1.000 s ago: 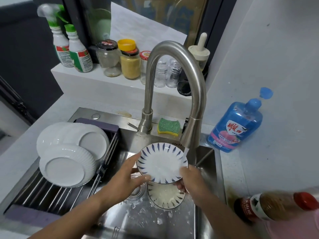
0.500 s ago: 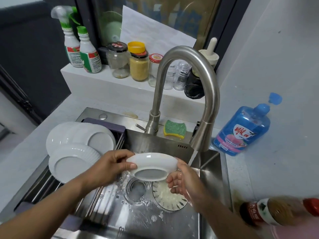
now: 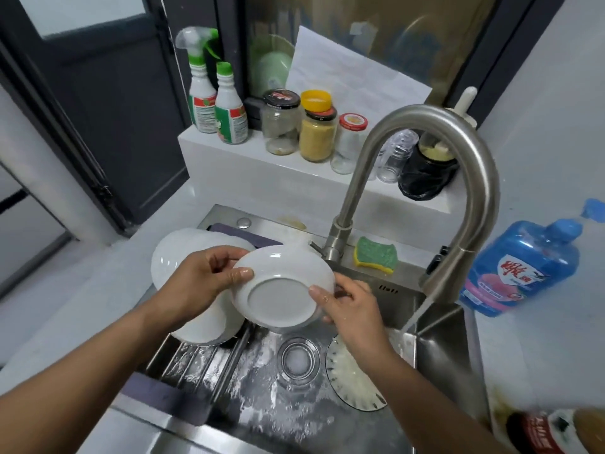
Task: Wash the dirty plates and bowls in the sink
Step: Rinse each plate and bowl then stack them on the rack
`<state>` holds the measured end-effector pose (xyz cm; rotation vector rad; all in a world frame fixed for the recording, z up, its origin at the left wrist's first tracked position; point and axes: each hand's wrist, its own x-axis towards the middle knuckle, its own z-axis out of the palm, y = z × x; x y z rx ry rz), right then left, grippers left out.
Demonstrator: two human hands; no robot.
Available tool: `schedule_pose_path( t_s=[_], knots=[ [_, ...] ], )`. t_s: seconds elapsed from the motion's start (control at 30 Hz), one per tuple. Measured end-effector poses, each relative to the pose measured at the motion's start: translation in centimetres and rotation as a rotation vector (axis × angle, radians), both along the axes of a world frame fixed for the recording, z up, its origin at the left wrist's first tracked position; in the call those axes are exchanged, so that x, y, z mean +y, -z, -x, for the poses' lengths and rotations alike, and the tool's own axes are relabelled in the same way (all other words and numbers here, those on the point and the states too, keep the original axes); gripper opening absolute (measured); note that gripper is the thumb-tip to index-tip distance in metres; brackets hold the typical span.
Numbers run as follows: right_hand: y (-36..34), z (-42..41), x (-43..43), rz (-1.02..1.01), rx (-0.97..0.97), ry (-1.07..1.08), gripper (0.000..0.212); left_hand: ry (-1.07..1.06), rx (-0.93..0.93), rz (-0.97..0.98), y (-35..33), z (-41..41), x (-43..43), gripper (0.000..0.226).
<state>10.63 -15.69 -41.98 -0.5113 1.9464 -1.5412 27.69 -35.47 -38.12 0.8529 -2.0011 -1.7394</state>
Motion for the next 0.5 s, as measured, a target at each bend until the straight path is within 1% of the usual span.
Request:
schedule_pose_path(
  t_s=[0.07, 0.1, 0.23, 0.37, 0.5],
  knots=[
    [0.0, -0.7, -1.4, 0.034, -0.049, -0.031, 0.06, -0.03, -0.028, 0.036, -0.2, -1.1, -1.0, 0.019],
    [0.3, -1.0, -2.0, 0.038, -0.06, -0.037, 0.061, -0.041, -0.042, 0.045, -0.2, -1.5, -1.4, 0.019],
    [1.0, -2.9, -4.1, 0.05, -0.069, -0.048, 0.057, -0.104, -0.025, -0.014, -0.1, -3.9, -2.7, 0.019],
    [1.5, -5.3, -5.5, 0.043, -0.075, -0.074, 0.055, -0.148, -0.041, -0.046, 0.5, -6.2, -4.0, 0.026],
    [2.4, -7.6, -7.0, -0.011, -0.059, -0.1, 0.06, -0.169, -0.052, -0.08, 2.1, -8.6, -5.2, 0.024]
  ],
)
